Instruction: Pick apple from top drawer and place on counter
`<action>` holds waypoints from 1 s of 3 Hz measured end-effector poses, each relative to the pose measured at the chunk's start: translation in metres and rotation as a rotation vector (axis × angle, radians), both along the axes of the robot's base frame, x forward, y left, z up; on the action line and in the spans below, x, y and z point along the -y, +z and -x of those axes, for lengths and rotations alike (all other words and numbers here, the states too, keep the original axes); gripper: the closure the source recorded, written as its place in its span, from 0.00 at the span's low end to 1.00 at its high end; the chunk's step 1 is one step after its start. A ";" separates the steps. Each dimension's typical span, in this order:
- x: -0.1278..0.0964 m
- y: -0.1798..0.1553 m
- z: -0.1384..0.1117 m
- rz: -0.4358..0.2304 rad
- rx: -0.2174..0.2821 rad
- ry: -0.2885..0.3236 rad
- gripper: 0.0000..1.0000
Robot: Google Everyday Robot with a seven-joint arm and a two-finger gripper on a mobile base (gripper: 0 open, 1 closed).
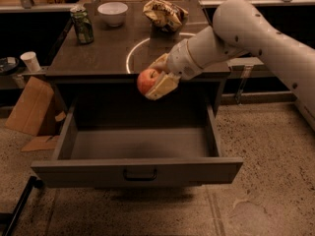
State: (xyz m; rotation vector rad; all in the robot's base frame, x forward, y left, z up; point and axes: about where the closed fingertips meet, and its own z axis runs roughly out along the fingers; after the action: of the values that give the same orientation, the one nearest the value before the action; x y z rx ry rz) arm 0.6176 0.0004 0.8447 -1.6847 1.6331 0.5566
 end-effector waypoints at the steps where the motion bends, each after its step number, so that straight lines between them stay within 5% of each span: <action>1: 0.002 0.016 -0.033 -0.052 0.021 -0.070 1.00; 3: -0.005 0.034 -0.099 -0.125 0.037 -0.168 1.00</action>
Offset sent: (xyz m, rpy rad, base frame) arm 0.1128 0.0020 0.0543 0.1568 -0.0786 -0.2023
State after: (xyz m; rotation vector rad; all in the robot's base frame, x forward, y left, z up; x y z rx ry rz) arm 0.7165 0.0050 0.8787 -1.4438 1.6596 0.5296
